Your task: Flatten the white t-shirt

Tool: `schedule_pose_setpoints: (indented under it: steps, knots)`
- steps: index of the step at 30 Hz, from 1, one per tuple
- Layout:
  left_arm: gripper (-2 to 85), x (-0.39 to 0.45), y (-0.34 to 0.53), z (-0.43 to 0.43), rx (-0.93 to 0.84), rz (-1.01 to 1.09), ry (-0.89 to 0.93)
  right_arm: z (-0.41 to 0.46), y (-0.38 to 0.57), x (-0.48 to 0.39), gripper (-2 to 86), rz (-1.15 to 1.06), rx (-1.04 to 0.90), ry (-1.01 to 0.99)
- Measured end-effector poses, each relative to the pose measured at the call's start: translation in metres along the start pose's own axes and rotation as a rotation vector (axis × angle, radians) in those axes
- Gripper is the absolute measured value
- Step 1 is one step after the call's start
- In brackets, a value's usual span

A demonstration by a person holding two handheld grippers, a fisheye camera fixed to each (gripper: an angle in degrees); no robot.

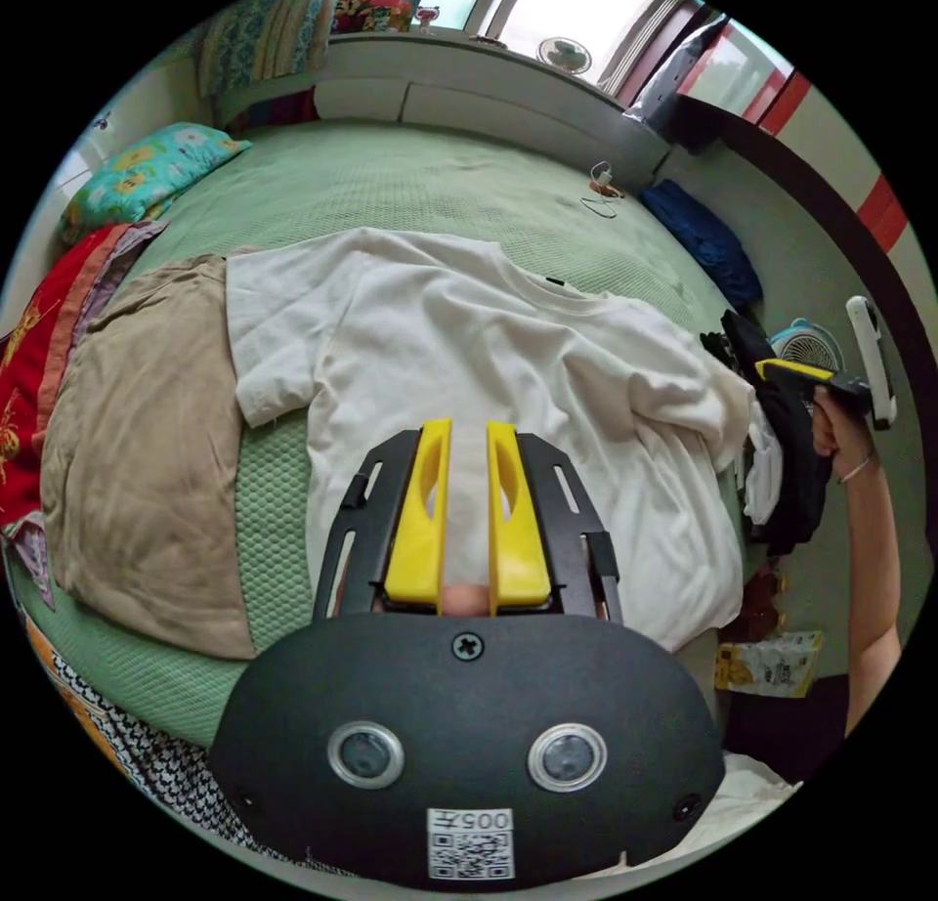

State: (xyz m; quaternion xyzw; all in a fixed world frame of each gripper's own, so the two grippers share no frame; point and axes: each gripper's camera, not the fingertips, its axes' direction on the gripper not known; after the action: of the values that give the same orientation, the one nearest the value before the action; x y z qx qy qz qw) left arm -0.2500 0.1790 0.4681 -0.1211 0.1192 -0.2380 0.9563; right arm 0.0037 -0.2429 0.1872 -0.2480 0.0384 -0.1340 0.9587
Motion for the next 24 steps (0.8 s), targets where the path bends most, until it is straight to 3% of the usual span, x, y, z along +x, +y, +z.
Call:
schedule_pose_setpoints:
  steps: [5,8,17,21,24]
  knots:
    - [6.9,0.007,-0.003,0.009,-0.016,0.022,-0.032,-0.028,-0.009,0.013,7.2,-0.073,0.283,-0.404]
    - [6.9,0.006,-0.005,0.014,-0.025,0.008,-0.015,-0.002,-0.036,-0.009,9.6,-0.146,0.187,-0.522]
    - [6.9,0.004,-0.009,0.021,-0.037,-0.001,-0.014,0.088,-0.081,-0.051,7.8,-0.176,-0.020,-0.438]
    - [6.8,0.002,-0.010,0.024,-0.040,-0.016,0.022,0.078,-0.078,-0.039,-0.1,-0.138,0.007,-0.462]
    - [6.8,0.003,-0.011,0.025,-0.043,-0.012,0.027,0.056,-0.089,-0.023,-1.1,-0.088,0.112,-0.386]
